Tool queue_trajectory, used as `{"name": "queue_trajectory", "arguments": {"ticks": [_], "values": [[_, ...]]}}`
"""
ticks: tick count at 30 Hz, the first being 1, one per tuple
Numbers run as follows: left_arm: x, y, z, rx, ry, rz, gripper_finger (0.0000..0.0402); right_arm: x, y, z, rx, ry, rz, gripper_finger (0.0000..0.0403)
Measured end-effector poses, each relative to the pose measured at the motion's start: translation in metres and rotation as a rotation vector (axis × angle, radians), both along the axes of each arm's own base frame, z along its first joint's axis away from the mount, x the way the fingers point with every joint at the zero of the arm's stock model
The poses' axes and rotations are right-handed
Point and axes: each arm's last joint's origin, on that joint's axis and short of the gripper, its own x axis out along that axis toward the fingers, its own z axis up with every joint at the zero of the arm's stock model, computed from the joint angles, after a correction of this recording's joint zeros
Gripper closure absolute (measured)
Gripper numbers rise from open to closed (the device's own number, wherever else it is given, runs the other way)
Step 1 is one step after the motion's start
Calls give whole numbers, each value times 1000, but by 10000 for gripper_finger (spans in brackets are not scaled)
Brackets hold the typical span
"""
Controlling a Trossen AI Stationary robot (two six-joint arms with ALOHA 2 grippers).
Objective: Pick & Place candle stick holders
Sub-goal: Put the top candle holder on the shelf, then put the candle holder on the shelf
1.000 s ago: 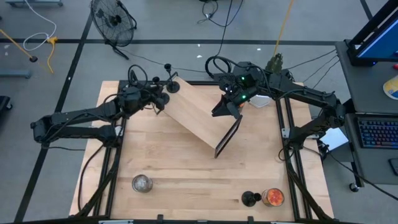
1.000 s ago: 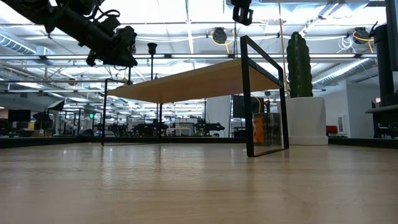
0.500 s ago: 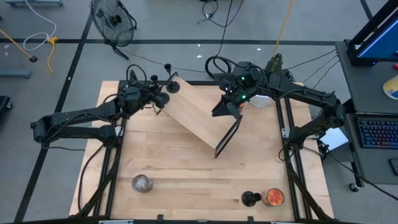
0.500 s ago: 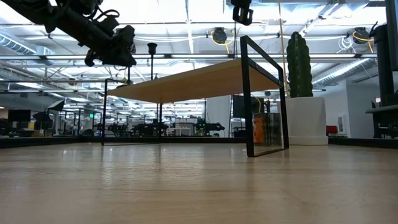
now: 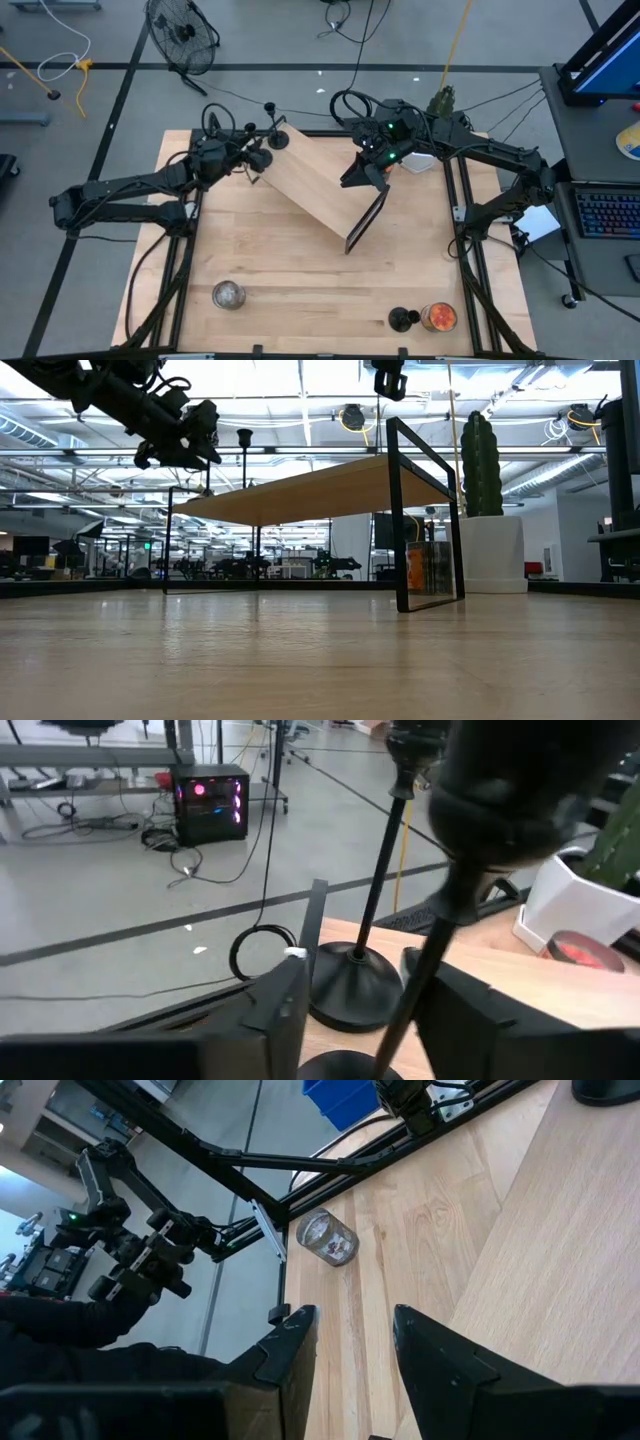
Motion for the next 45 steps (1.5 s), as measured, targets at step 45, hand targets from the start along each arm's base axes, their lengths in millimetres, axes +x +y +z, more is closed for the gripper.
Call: {"name": "queue_trajectory", "arguments": {"ticks": [45], "values": [[-54, -52, 14, -346, -139, -585, 165, -38, 35, -19, 28, 372, 138, 275]]}}
